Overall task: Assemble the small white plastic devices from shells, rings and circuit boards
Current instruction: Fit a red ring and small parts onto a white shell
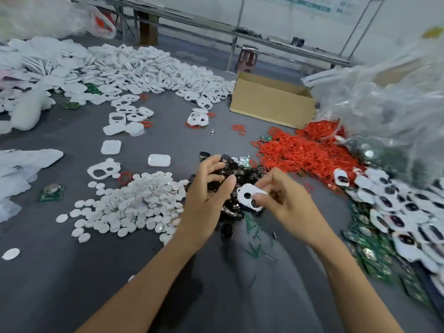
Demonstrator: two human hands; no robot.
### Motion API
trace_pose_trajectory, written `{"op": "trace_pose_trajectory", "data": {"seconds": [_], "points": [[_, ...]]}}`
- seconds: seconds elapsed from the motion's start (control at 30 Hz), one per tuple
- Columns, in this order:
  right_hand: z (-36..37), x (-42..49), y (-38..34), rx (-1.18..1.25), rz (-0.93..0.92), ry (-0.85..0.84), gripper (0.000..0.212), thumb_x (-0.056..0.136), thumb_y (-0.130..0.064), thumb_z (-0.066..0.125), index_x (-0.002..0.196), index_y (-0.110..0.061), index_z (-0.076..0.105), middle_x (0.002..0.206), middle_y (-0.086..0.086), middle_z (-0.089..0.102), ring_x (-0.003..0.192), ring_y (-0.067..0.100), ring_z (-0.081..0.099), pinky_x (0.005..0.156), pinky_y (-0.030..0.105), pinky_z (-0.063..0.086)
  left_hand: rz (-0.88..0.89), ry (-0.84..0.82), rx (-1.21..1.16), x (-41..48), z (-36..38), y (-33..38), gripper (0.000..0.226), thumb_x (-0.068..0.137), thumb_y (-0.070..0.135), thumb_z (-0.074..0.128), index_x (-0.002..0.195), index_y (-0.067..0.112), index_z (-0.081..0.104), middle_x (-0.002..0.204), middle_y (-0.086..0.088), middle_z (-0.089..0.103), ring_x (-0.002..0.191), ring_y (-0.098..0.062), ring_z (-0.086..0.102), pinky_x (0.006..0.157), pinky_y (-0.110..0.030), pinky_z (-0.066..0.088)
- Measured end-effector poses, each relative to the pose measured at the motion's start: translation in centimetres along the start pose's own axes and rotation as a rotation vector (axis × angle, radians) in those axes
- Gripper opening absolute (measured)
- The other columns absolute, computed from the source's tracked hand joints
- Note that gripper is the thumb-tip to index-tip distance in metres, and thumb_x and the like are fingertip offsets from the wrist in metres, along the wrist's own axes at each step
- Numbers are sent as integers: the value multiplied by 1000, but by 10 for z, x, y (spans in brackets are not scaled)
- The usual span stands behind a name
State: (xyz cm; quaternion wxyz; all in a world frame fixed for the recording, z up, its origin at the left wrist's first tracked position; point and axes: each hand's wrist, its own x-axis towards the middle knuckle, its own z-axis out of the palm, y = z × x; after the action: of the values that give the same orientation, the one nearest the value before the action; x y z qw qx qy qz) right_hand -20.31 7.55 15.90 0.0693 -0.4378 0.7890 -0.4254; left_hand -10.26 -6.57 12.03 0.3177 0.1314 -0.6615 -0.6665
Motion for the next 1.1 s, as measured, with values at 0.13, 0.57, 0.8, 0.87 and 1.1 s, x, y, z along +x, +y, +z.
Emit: {"op": "trace_pose_trajectory", "data": {"seconds": [0.13, 0.57, 0.8, 0.87, 1.1], "points": [[8, -20, -1, -189, -107, 57, 19, 84, 0, 65, 90, -18, 65, 74, -8, 62, 63, 6, 49, 62, 17, 37, -111, -331, 3, -4, 2, -5, 23, 90, 21, 69, 113, 21, 68, 94, 1, 76, 75, -7, 69, 65, -20, 55], [-33, -39, 54, -681, 470, 298, 12, 80, -11, 68, 92, -8, 70, 96, 17, 69, 94, 36, 60, 80, 39, 42, -219, -107, -247, -2, -6, -4, 11, 90, 3, 61, 99, 7, 67, 98, -9, 75, 81, -11, 69, 69, -24, 58], [-33, -37, 59, -576, 452, 429, 17, 78, -12, 73, 95, -10, 74, 93, 14, 72, 91, 31, 66, 82, 38, 51, -210, -77, -220, -3, 0, -12, 18, 92, 4, 62, 108, 12, 61, 92, -7, 76, 73, -20, 71, 61, -26, 58], [-33, -36, 52, -510, 307, 501, 27, 76, -11, 76, 102, -5, 71, 103, 13, 69, 85, 26, 67, 85, 35, 51, -186, -97, -145, -5, 2, -13, 27, 92, 3, 63, 110, 22, 56, 89, -6, 76, 70, -21, 71, 59, -29, 58], [12, -28, 6, -300, -176, 424, 20, 71, -6, 82, 90, -8, 76, 117, 4, 66, 75, 5, 61, 78, 5, 45, -159, -222, -34, -11, 11, -7, 23, 91, 5, 64, 82, 20, 78, 78, -1, 72, 68, -13, 67, 58, -30, 60]]}}
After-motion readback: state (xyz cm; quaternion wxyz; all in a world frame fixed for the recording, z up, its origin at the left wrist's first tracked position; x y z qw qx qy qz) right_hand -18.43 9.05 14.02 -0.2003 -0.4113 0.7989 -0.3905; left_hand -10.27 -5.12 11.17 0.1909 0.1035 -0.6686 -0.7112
